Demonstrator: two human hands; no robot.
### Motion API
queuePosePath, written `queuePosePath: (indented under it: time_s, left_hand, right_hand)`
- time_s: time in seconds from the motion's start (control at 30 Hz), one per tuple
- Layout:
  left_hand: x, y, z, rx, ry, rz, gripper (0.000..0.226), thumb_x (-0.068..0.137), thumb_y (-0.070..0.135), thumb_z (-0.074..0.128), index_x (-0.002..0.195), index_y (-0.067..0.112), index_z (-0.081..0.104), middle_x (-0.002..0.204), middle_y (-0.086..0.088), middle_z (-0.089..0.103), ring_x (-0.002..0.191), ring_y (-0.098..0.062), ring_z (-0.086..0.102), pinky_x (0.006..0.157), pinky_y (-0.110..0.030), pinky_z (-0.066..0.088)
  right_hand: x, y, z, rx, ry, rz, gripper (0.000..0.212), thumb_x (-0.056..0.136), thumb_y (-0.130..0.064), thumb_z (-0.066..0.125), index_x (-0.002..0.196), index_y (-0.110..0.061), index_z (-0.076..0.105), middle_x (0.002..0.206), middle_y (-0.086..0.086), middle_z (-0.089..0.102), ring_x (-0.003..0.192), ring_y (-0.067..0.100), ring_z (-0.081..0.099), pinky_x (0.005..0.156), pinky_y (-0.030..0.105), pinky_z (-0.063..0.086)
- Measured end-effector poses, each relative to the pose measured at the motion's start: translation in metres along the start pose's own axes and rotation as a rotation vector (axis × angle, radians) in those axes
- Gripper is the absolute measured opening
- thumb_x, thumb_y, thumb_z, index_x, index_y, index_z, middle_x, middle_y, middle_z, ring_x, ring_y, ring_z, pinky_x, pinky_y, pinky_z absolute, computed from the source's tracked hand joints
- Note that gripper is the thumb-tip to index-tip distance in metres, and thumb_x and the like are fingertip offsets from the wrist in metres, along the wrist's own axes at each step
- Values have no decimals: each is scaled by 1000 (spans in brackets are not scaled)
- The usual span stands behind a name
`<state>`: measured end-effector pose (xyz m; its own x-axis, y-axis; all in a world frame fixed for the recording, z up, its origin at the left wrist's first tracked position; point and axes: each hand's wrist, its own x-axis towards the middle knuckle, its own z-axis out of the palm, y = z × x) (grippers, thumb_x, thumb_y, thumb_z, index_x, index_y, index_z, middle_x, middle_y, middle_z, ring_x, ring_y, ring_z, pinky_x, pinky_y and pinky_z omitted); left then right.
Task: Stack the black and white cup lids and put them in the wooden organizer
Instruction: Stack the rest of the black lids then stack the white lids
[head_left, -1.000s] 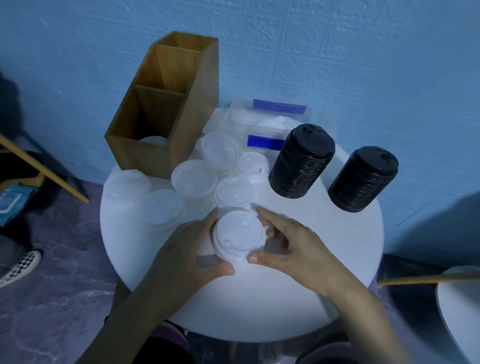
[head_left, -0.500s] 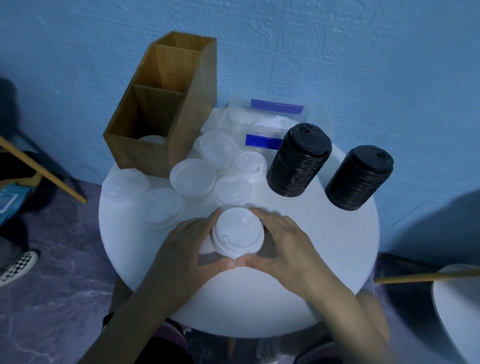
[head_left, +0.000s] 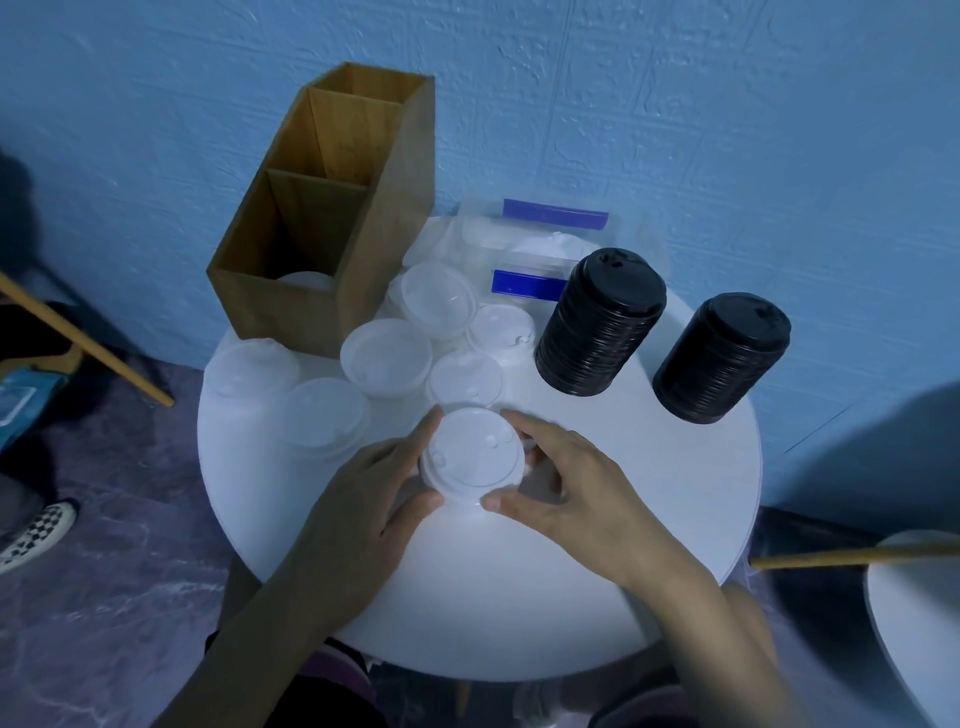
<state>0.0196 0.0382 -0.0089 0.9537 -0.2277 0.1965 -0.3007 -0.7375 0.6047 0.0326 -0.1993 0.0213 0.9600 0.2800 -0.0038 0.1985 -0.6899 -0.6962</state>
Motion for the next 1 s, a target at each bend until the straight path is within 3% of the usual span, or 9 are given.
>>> queuePosePath:
  time_s: [0.1,0.23,0.3,0.37,0.53,0.63,0.77,0.87,1.0]
  left_hand:
    - [0,-2,1,-23,-15,11,62,95,57,44,153,51,22,146,31,36,126,28,26,104,1,14]
    - [0,4,0,-44,-10,29,85,80,77,50,155,49,19,147,41,27,130,26,24,108,-5,17]
    - [3,5,3,-70,-37,-4,96,72,78,57,154,52,14,142,43,29,128,22,29,110,-16,24]
    - [6,5,5,-47,-32,7,102,69,80,60,155,48,17,138,42,32,124,21,30,111,-23,29]
    - [8,6,11,-36,-4,17,101,68,79,63,154,39,30,143,25,45,127,9,36,110,-27,33]
    - [8,6,12,-19,41,18,92,70,76,66,148,36,39,138,21,54,121,11,39,104,-14,30]
    - [-4,-2,1,-11,8,3,88,67,78,67,144,51,33,134,41,42,121,13,40,106,-16,31]
    - [-9,-8,-10,-80,-49,-21,89,61,78,68,135,75,18,133,54,29,126,23,31,105,-9,23]
    - [-9,-8,-12,-65,-109,-15,102,57,82,68,138,75,8,136,55,21,129,19,27,111,-21,22]
  right_hand:
    - [1,1,0,4,-4,-7,76,77,-55,80,143,-52,43,115,-31,52,112,-1,46,85,6,33]
    - [5,7,-3,96,-42,-1,74,74,-62,79,141,-45,51,120,-23,57,108,3,54,90,15,42]
    - [12,9,-8,216,33,21,56,84,-57,72,136,-39,59,119,-19,62,96,4,60,88,22,48]
    - [24,11,-10,241,120,19,36,97,-44,63,132,-37,64,122,-20,64,94,2,61,85,17,47]
    - [54,17,-4,-47,111,-86,46,100,-7,50,133,-35,65,142,-16,51,131,-2,48,108,15,36]
    - [56,16,-3,-162,127,-97,39,98,-13,55,126,-35,69,141,-14,54,123,0,54,102,19,42]
    - [36,8,-11,-189,168,-35,16,93,-36,67,108,-31,65,116,-26,55,94,8,60,84,28,47]
    - [26,7,-16,-225,141,62,42,80,-60,73,103,-30,55,109,-23,55,89,8,54,82,31,47]
    - [28,6,-13,-260,141,73,63,71,-69,76,114,-31,52,107,-26,48,106,9,43,83,32,44]
